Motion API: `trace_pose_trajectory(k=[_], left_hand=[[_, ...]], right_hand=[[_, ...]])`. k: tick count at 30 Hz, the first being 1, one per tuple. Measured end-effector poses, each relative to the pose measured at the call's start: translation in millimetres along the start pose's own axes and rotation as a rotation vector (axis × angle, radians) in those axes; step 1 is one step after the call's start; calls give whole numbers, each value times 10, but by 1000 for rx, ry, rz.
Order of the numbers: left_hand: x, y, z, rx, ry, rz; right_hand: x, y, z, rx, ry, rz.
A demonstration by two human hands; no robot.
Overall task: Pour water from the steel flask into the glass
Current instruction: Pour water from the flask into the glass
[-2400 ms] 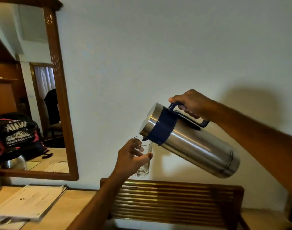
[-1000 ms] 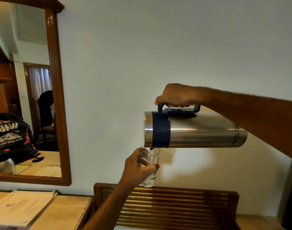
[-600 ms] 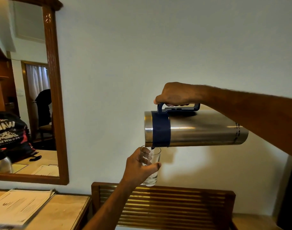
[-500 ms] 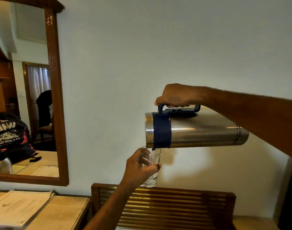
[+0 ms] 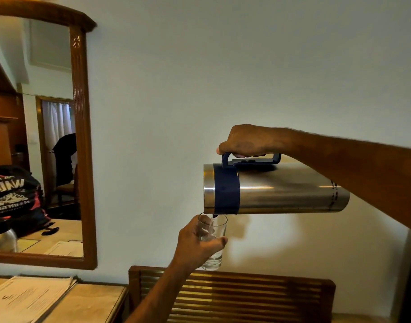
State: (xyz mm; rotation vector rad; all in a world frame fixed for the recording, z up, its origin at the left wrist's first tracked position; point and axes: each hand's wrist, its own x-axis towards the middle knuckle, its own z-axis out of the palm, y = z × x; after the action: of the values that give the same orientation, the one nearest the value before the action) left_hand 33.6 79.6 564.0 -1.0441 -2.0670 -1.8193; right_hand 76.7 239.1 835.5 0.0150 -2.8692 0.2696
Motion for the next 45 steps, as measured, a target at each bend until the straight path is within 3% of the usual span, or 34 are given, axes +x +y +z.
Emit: trace_pose_trajectory(k=[45], left_hand=[[-7,-25,-34,-32,-24,-8]], right_hand=[[94,0,34,21,-55,17]])
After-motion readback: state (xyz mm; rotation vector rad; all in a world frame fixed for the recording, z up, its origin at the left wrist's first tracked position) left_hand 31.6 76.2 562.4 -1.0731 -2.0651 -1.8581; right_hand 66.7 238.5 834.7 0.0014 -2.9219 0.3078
